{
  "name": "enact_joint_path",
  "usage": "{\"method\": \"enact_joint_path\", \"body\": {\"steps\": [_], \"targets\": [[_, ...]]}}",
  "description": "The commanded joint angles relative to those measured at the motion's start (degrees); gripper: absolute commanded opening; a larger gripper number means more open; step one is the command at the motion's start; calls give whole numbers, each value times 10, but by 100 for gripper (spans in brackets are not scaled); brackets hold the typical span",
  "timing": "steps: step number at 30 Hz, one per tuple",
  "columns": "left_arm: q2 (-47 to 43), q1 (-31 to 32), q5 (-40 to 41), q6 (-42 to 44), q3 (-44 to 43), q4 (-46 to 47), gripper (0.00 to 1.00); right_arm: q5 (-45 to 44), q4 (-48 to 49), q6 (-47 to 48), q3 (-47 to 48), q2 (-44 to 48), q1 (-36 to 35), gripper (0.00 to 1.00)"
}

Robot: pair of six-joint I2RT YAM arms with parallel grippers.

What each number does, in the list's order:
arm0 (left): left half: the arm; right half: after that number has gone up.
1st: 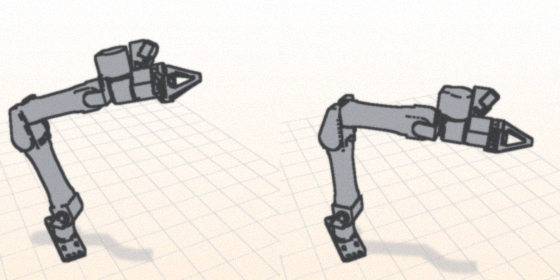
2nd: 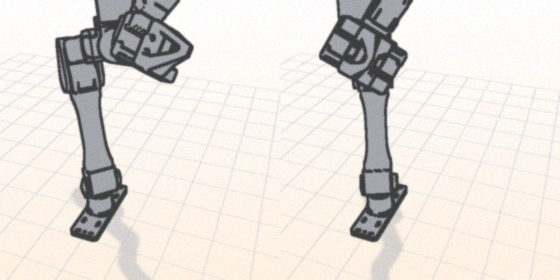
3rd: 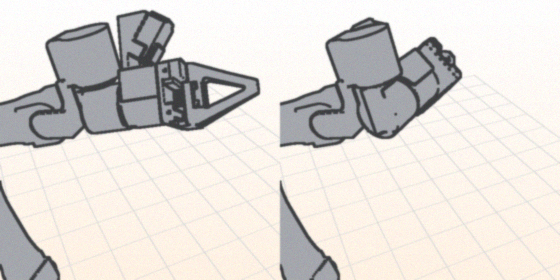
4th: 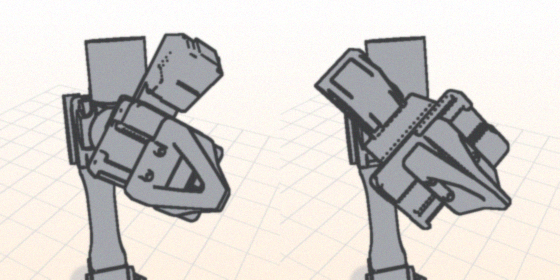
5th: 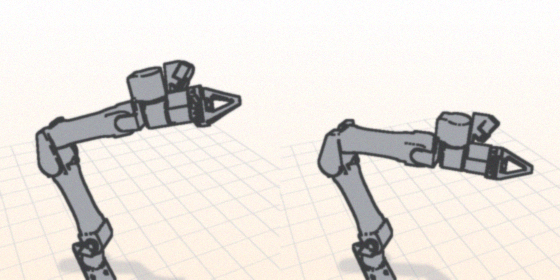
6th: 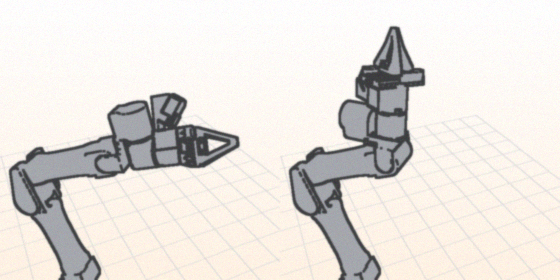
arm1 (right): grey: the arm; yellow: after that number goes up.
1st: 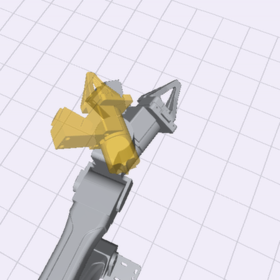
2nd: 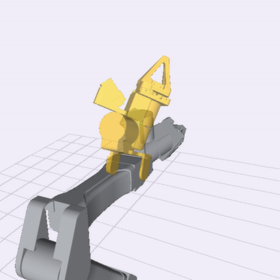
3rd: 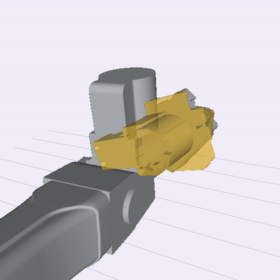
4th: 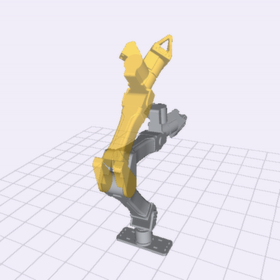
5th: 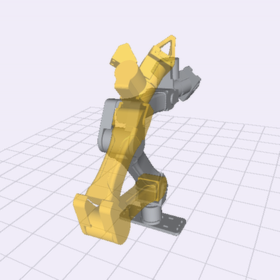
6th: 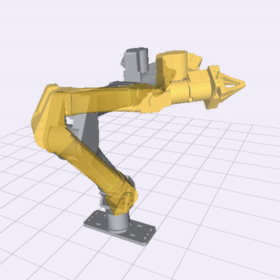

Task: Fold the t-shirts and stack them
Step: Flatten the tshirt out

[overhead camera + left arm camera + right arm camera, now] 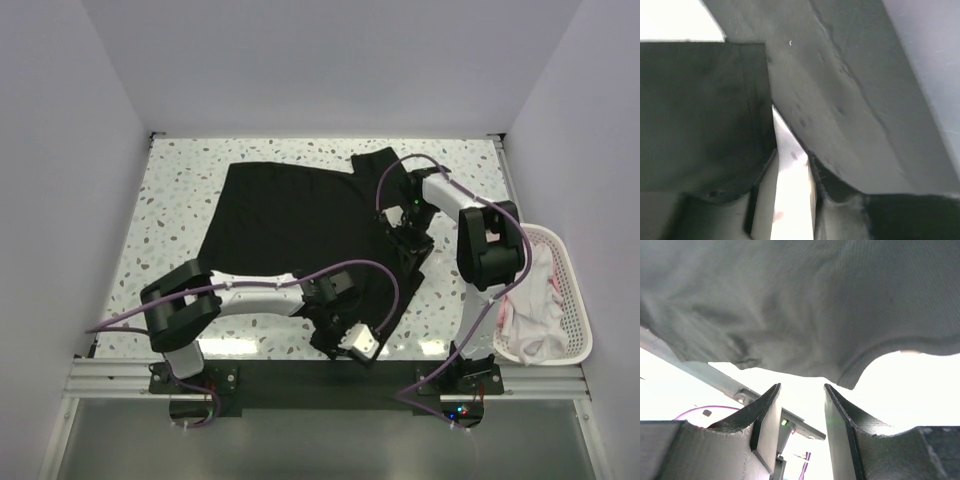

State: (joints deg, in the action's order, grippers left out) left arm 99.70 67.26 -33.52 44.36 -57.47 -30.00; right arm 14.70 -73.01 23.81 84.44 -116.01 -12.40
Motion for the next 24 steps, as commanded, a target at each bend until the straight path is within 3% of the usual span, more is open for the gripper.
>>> {"method": "enact_joint_path", "body": {"steps": [1, 7, 9, 10, 14, 18, 24], "targets": [[-74, -79, -51, -69, -20, -34, 37, 1, -21, 4, 41, 48, 2, 42], [-139, -292, -21, -119, -45, -40, 41, 4, 11, -38, 81, 11, 1, 41], [-133, -375, -1, -115, -44, -50, 41, -6, 29, -51, 86, -5, 2, 41], [-113, -450, 30, -106, -41, -62, 40, -18, 43, -64, 94, -20, 2, 40], [-102, -552, 52, -89, -21, -72, 40, -36, 64, -71, 101, -41, 2, 40], [-101, -603, 93, -68, 25, -75, 39, -64, 76, -72, 121, -74, 1, 40], [-132, -612, 128, -69, 112, -83, 40, -81, 78, -61, 149, -112, -10, 43]]}}
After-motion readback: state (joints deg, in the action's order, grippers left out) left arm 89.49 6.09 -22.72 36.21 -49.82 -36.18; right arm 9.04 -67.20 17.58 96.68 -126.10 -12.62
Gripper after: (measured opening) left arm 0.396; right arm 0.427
